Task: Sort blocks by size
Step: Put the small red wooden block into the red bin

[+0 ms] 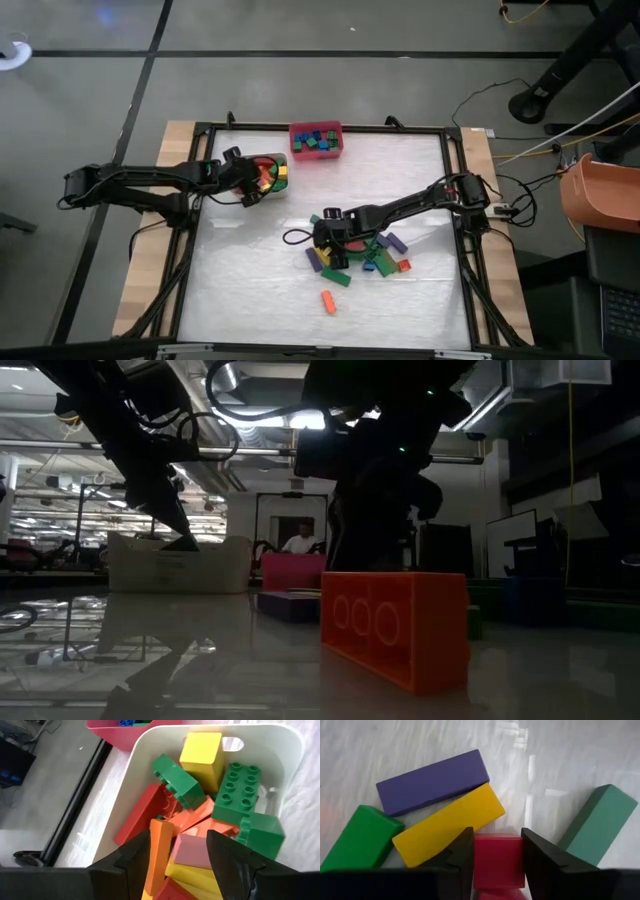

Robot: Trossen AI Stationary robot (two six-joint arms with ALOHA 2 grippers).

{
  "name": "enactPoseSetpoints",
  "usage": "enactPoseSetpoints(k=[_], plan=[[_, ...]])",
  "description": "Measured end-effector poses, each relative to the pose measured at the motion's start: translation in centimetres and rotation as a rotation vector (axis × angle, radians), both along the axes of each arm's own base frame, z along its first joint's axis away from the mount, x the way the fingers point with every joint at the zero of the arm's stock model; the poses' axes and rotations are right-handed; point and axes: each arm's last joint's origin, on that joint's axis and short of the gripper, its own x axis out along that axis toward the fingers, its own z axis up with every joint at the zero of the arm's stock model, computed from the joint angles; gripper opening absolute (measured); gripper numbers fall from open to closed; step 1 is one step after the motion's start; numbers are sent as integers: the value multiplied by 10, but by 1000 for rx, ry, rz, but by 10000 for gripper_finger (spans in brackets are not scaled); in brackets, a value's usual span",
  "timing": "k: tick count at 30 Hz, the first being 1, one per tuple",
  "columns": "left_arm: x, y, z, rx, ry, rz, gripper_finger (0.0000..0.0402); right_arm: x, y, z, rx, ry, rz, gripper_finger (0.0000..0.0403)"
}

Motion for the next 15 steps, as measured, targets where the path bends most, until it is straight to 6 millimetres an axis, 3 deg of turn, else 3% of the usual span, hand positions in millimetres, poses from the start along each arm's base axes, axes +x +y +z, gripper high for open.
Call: enactPoseSetpoints(k=[7, 15], plan=[[7, -2, 3, -96, -105, -88, 182, 21, -15, 34, -82, -88, 76, 143], [10, -2, 6, -99, -147, -104, 182, 37, -73, 75, -346, -121, 93, 132]])
